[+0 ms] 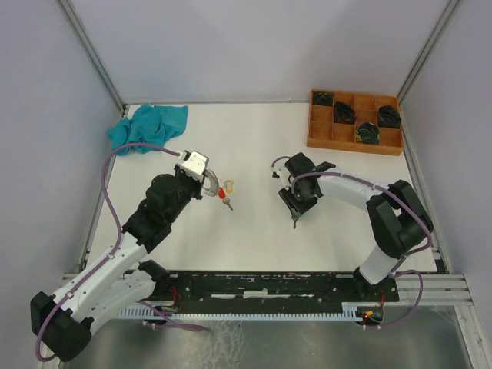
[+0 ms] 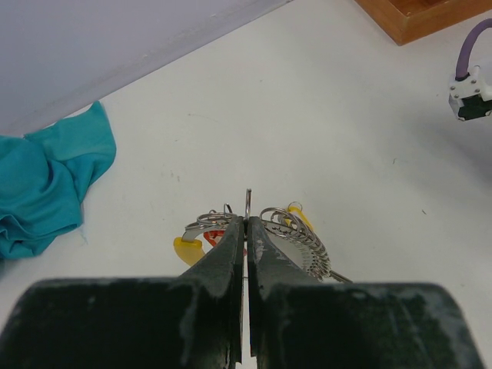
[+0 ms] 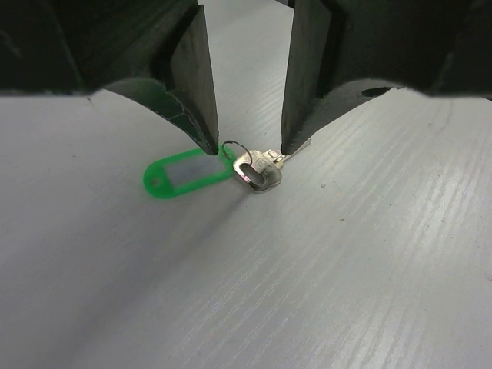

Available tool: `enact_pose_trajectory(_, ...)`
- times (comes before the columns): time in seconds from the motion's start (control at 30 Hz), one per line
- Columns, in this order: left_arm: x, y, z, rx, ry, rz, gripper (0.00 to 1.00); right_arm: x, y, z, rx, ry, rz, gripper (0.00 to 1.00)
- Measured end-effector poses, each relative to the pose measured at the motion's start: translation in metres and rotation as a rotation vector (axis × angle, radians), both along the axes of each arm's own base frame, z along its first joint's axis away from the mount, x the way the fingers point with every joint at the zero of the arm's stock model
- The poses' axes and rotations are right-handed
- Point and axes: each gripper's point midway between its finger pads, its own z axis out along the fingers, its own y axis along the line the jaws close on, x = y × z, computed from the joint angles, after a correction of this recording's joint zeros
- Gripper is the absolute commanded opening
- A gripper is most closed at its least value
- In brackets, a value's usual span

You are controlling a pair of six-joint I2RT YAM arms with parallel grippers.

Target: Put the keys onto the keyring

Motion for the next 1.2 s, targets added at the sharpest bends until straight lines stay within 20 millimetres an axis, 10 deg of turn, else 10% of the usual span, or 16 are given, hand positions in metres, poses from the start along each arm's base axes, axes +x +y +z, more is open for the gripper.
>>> enact_pose_trajectory(0.73, 0.0, 0.0, 0.0, 0.0, 0.001, -0.003, 0.03, -0.001, 0.001, -0.005, 0.001, 0.02, -0.018, 0.09)
enact_pose_trajectory(1.2, 0.0, 0.0, 0.0, -0.001, 0.0, -0.003, 0.03, 0.01, 0.027, -0.002, 0.011, -0.053, -0.144, 0.1)
